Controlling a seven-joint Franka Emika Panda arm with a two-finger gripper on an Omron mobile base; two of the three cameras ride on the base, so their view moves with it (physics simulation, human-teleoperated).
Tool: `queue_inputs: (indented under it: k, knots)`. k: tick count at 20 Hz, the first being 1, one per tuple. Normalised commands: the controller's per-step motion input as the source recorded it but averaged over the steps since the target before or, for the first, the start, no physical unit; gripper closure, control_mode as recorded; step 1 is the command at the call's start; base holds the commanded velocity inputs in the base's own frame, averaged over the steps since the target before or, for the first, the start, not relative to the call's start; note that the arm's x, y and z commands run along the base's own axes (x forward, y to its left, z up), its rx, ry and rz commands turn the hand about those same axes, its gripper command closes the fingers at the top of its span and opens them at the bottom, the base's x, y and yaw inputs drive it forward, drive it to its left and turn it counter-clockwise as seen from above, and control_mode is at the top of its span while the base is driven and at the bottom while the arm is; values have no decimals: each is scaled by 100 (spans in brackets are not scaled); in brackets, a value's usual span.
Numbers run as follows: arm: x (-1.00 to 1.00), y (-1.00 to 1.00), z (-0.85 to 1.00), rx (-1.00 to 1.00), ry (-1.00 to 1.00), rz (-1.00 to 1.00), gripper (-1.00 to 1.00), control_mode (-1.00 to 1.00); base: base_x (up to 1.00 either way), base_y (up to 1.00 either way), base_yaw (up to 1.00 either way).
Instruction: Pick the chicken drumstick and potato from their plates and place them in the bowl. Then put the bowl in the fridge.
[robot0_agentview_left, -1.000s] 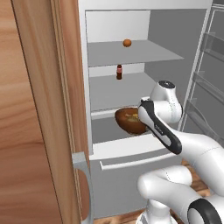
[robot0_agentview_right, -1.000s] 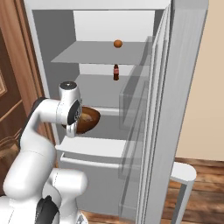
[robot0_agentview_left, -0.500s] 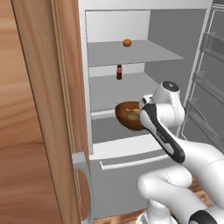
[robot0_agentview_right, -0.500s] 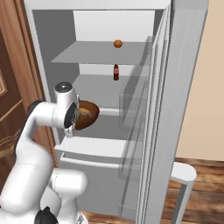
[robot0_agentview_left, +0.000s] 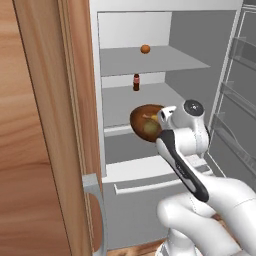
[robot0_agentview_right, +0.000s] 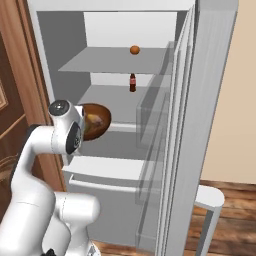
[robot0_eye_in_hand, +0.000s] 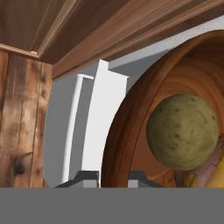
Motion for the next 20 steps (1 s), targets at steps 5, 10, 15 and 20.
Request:
queue_inputs:
  k: [5, 10, 15, 20]
  knots:
    - [35, 0, 27, 0, 0, -1, 100, -100, 0, 0, 0]
    - [39, -1, 22, 0, 0, 0, 100, -100, 0, 0, 0]
    - [57, 0, 2, 0, 0, 0, 100, -100, 0, 0, 0]
    - [55, 0, -8, 0, 0, 0, 100, -100, 0, 0, 0]
